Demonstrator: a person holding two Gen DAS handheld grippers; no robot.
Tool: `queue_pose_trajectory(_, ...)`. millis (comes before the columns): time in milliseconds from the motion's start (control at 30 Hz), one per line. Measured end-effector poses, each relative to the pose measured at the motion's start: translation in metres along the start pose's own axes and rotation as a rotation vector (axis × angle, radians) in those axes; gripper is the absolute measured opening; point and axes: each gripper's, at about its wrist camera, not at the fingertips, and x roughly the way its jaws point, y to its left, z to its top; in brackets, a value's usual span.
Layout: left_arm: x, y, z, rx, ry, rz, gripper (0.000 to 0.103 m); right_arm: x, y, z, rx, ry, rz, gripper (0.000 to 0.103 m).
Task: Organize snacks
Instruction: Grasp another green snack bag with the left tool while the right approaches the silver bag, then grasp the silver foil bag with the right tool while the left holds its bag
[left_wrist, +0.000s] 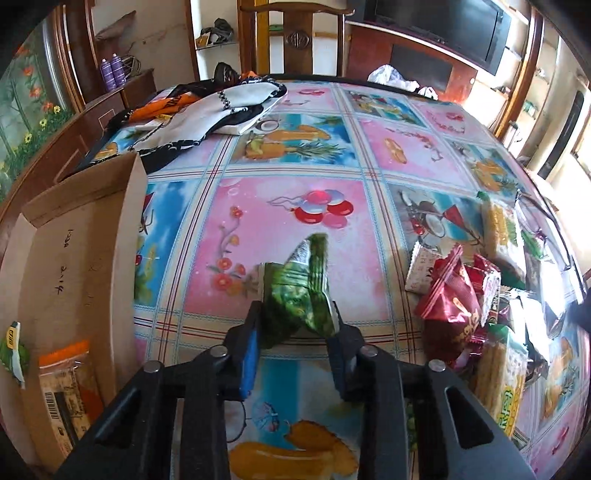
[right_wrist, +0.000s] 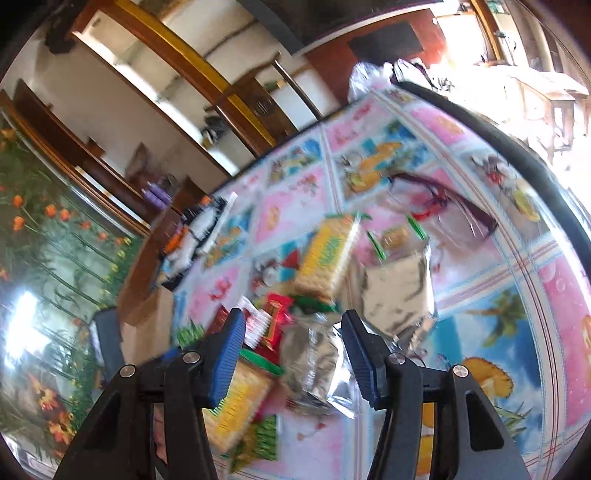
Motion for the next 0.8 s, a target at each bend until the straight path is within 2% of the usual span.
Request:
queue_pose_trajectory(100, -0.003, 0.008, 0.001, -0.040, -0.001, -0.099, 0.027, 0.016, -0.002, -0.005, -0.001, 0.073, -0.023, 0.058)
queue_pose_trajectory(300, -0.010, 0.009, 0.000, -0.049, -0.021, -0.166, 0.026, 0.031, 0.004, -0.013, -0.068, 0.095, -0.149, 0.057)
queue_pose_trajectory(400, -0.012, 0.007, 0.001, -0.039, -0.028, -0.167, 0.025, 0.041, 0.007, -0.017, -0.103, 0.105, -0.182, 0.057)
queue_pose_trajectory(600, -0.006, 0.002, 0.000, -0.021, -0.008, -0.158, 0.025, 0.051, 0.030, -0.026, -0.270, 0.062, -0.299, 0.058)
queue_pose_trajectory(700, -0.002, -0.001, 0.000, -0.019, 0.000, -0.148, 0.026, 0.055, 0.034, -0.029, -0.314, 0.067, -0.318, 0.070)
queue_pose_trajectory(800, 0.000, -0.003, 0.001, -0.025, -0.007, -0.135, 0.036, 0.062, 0.039, -0.034, -0.374, 0.090, -0.350, 0.073)
